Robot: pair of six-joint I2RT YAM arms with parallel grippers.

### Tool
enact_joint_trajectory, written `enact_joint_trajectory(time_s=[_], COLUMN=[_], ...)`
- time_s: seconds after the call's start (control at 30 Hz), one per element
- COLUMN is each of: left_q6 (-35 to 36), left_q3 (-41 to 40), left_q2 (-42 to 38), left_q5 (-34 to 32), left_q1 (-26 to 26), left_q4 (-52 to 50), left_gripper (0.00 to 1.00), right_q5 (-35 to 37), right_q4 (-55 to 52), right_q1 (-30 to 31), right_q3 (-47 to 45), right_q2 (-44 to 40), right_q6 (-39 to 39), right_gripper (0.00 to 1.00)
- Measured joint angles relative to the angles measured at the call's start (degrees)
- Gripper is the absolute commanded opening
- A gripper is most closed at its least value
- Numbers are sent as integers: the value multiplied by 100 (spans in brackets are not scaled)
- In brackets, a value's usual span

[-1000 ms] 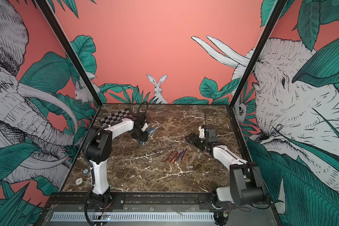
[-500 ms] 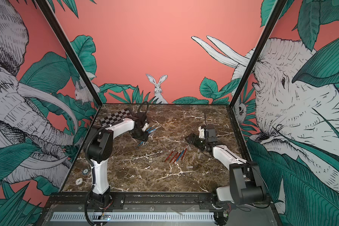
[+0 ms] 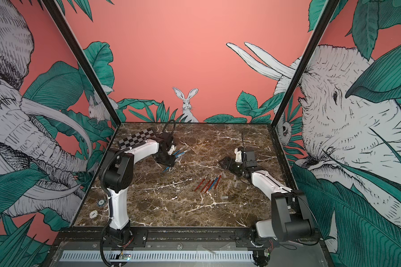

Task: Remove protective caps from carving knives
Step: Pick up the carving knife from the center of the board.

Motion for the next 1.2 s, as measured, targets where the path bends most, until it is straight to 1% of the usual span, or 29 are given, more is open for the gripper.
enact_joint_trajectory(time_s=[0.3, 0.9, 1.0, 1.2], left_q6=[2, -7, -20, -26], left_q3=[0, -92, -92, -103], left_q2=[0, -46, -46, -46], left_q5=[94, 271, 295, 310], left_q1=[0, -42, -76, -146], left_q4=[22, 208, 227, 240], left_gripper=[51, 46, 41, 41], right_q5=[28, 26, 26, 26], right_q4=[0, 48, 50, 50], right_q1=[0, 0, 0, 0], right_q3=[0, 0, 0, -2], right_q2=[-160, -168, -168, -168], right_q6=[-13, 9, 9, 9], right_gripper=[87, 87, 87, 87])
